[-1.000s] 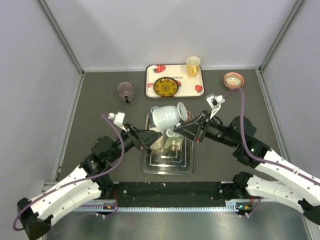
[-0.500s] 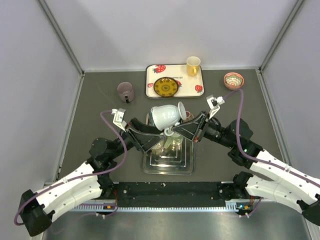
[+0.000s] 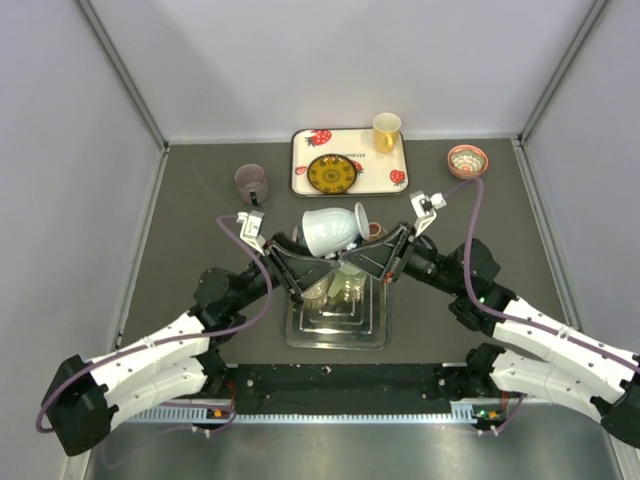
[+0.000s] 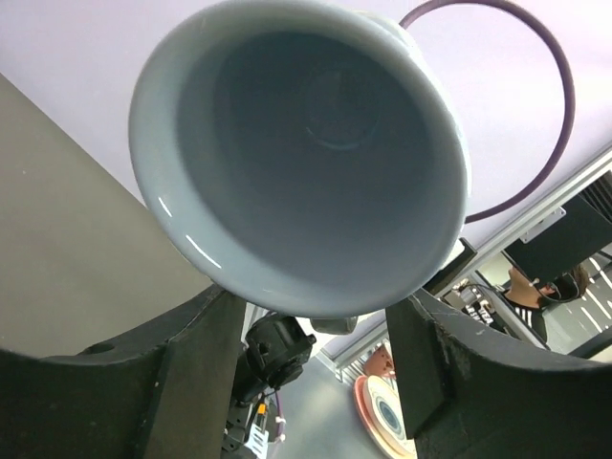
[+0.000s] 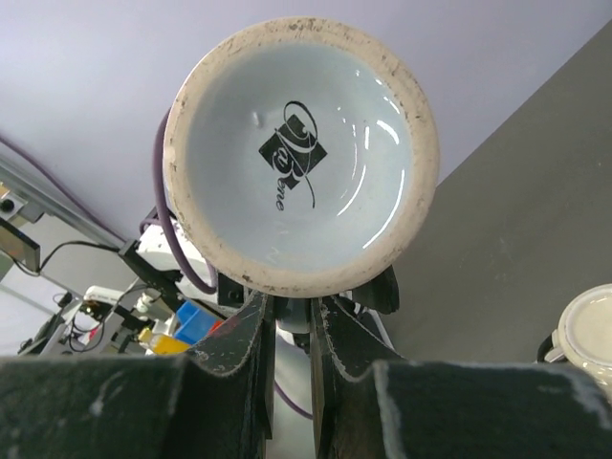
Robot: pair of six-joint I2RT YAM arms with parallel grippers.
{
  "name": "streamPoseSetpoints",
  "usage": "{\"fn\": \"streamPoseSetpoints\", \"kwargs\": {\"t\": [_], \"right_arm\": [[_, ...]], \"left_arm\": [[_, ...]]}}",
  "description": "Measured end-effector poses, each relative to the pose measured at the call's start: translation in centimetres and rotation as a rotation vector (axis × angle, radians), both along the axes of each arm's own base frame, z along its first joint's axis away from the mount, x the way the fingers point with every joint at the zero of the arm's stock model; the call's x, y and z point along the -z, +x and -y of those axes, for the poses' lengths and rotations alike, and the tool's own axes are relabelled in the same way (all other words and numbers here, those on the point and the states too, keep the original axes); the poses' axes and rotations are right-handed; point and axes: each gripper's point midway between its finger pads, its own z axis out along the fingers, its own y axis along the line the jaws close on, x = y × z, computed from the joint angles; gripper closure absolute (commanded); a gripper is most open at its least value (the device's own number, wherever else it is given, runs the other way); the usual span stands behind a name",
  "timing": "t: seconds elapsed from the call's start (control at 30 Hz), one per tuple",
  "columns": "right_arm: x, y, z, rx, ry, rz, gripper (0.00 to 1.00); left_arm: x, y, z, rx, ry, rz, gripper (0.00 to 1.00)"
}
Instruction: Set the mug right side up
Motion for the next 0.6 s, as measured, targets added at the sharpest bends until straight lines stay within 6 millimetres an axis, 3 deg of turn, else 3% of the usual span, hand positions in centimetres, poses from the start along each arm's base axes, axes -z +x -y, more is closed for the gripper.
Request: {"fn": "streamPoseSetpoints", "kwargs": {"t": [0.23, 0.6], "right_arm": [[-0.5, 0.2, 0.2, 0.010, 0.029, 0.015, 1.00], [-0.8, 0.5, 0.4, 0.036, 0.040, 0.054, 1.00]], "left_arm": [[-0.5, 0.4, 0.3, 0.002, -0.040, -0.016, 0.55], [-1.6, 0.7, 0.7, 0.033, -0.095, -0.046, 0.54]]}}
